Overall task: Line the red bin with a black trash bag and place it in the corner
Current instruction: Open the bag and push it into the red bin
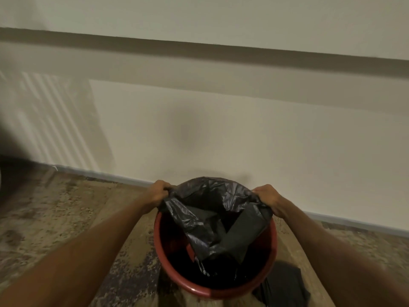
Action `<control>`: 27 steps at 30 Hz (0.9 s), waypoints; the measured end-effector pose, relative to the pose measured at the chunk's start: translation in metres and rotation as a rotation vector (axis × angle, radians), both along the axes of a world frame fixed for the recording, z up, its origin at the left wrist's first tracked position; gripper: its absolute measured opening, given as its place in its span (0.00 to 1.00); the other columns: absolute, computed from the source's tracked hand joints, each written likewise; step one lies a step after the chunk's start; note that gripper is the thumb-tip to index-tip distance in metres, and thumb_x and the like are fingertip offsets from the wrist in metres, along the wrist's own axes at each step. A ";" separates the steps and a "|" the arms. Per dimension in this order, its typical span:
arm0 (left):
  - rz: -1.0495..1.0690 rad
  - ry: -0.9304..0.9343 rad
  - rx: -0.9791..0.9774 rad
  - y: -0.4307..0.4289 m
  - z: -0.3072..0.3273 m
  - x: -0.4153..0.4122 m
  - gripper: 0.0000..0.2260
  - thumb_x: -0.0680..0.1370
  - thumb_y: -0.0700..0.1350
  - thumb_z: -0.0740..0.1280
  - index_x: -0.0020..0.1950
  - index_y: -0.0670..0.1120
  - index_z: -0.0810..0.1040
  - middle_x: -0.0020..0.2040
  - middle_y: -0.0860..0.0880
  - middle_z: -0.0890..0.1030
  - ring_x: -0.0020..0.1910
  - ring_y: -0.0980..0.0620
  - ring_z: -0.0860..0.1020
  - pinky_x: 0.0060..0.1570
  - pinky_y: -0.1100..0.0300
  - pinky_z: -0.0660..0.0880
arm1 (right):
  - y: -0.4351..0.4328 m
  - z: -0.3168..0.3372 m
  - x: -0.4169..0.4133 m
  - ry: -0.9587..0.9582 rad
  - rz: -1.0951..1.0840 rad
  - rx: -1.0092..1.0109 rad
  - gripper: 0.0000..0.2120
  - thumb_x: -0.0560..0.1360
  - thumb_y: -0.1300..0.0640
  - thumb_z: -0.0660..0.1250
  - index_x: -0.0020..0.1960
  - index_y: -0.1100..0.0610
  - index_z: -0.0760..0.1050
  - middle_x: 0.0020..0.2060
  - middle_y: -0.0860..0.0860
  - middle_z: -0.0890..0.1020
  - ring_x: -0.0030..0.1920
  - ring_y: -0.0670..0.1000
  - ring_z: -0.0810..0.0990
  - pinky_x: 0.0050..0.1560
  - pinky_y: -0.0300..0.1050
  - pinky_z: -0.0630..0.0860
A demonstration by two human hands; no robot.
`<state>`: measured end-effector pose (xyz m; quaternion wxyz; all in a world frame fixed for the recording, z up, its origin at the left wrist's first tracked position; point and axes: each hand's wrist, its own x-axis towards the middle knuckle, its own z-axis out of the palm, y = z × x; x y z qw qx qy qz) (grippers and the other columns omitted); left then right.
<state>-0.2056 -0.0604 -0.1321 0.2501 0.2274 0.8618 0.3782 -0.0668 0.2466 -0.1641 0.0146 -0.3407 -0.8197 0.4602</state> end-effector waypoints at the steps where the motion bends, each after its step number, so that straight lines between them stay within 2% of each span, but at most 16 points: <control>1: -0.025 -0.051 0.024 -0.007 -0.001 -0.001 0.13 0.76 0.31 0.60 0.52 0.39 0.82 0.47 0.41 0.83 0.45 0.44 0.81 0.43 0.55 0.79 | 0.001 0.000 0.006 -0.003 -0.001 -0.030 0.12 0.74 0.67 0.64 0.35 0.62 0.81 0.38 0.60 0.82 0.38 0.55 0.77 0.42 0.48 0.74; 3: -0.075 -0.121 0.067 -0.020 -0.004 0.001 0.11 0.76 0.35 0.64 0.53 0.44 0.83 0.47 0.47 0.85 0.46 0.50 0.83 0.41 0.60 0.79 | 0.003 0.002 0.018 0.001 -0.008 -0.110 0.09 0.75 0.67 0.65 0.39 0.62 0.82 0.40 0.61 0.83 0.39 0.56 0.79 0.43 0.49 0.75; 6: -0.035 -0.178 0.181 -0.035 -0.011 0.008 0.14 0.77 0.36 0.64 0.50 0.54 0.83 0.44 0.57 0.86 0.43 0.60 0.83 0.36 0.69 0.78 | 0.001 0.005 0.035 0.059 -0.053 -0.216 0.09 0.77 0.67 0.63 0.47 0.63 0.82 0.46 0.62 0.83 0.41 0.56 0.81 0.46 0.49 0.79; 9: 0.049 -0.196 0.304 -0.049 -0.022 0.013 0.14 0.77 0.34 0.63 0.55 0.50 0.82 0.50 0.53 0.85 0.50 0.56 0.82 0.41 0.66 0.79 | -0.007 0.010 0.055 0.185 -0.125 -0.295 0.09 0.77 0.66 0.64 0.54 0.60 0.79 0.47 0.60 0.83 0.46 0.59 0.81 0.52 0.55 0.79; 11: 0.095 -0.177 0.343 -0.057 -0.028 0.018 0.11 0.77 0.34 0.63 0.55 0.44 0.82 0.51 0.47 0.84 0.51 0.51 0.81 0.40 0.65 0.80 | -0.013 0.013 0.070 0.219 -0.125 -0.240 0.10 0.76 0.67 0.64 0.54 0.57 0.79 0.43 0.59 0.82 0.45 0.59 0.81 0.47 0.54 0.78; 13: 0.145 -0.148 0.352 -0.064 -0.034 0.024 0.08 0.76 0.33 0.64 0.48 0.41 0.82 0.48 0.43 0.84 0.49 0.49 0.82 0.41 0.62 0.81 | -0.017 0.013 0.082 0.225 -0.093 -0.103 0.08 0.76 0.69 0.64 0.49 0.60 0.79 0.45 0.59 0.81 0.46 0.59 0.80 0.44 0.52 0.79; 17: 0.222 -0.191 0.354 -0.070 -0.040 0.034 0.07 0.76 0.31 0.63 0.44 0.38 0.79 0.48 0.38 0.82 0.51 0.43 0.81 0.44 0.59 0.79 | -0.026 0.013 0.096 0.165 -0.145 0.048 0.05 0.75 0.68 0.65 0.43 0.64 0.79 0.44 0.62 0.81 0.45 0.59 0.79 0.48 0.58 0.80; 21: 0.356 -0.321 0.400 -0.065 -0.036 0.047 0.08 0.78 0.38 0.61 0.46 0.36 0.78 0.49 0.37 0.82 0.51 0.40 0.80 0.45 0.53 0.78 | -0.037 0.019 0.103 0.101 -0.234 0.059 0.09 0.76 0.61 0.66 0.40 0.64 0.80 0.42 0.62 0.83 0.40 0.55 0.80 0.41 0.50 0.81; 25: 0.475 -0.373 0.436 -0.057 -0.024 0.059 0.14 0.80 0.47 0.60 0.49 0.38 0.80 0.46 0.42 0.83 0.45 0.44 0.81 0.36 0.58 0.75 | -0.057 0.029 0.104 -0.004 -0.294 -0.053 0.19 0.75 0.46 0.66 0.42 0.64 0.79 0.42 0.59 0.83 0.41 0.55 0.81 0.35 0.45 0.79; 27: 0.483 -0.347 0.439 -0.052 -0.019 0.063 0.16 0.78 0.51 0.63 0.48 0.39 0.81 0.44 0.44 0.83 0.42 0.47 0.82 0.31 0.61 0.75 | -0.066 0.032 0.104 -0.080 -0.293 -0.087 0.22 0.73 0.44 0.68 0.43 0.65 0.76 0.41 0.57 0.81 0.41 0.54 0.79 0.34 0.44 0.76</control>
